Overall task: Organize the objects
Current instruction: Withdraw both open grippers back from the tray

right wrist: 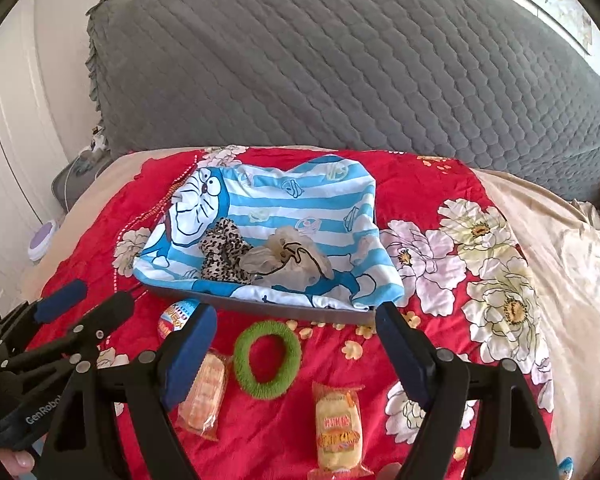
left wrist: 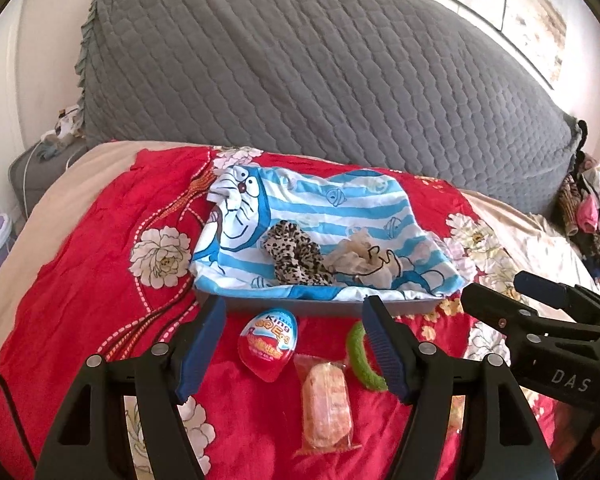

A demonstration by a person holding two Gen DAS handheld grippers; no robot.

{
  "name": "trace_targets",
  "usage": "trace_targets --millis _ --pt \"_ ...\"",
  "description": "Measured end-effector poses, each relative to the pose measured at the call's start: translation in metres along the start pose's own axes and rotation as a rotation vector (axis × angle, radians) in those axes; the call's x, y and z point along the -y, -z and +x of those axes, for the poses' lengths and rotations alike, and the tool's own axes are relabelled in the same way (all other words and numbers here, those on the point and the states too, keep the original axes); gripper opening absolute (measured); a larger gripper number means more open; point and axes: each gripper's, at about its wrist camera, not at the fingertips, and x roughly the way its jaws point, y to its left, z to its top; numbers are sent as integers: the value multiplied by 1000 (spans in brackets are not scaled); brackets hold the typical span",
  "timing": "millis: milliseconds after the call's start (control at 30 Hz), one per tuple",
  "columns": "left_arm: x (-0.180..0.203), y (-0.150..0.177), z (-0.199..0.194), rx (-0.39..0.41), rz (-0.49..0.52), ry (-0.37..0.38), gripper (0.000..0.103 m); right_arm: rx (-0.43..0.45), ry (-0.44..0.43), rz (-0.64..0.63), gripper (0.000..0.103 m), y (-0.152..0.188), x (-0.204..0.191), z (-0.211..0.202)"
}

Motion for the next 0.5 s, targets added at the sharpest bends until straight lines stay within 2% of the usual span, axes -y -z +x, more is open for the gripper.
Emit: trace_targets --millis 500 --pt "7 10 -27 -1 39 -1 76 25 -13 -18 81 19 -1 -39"
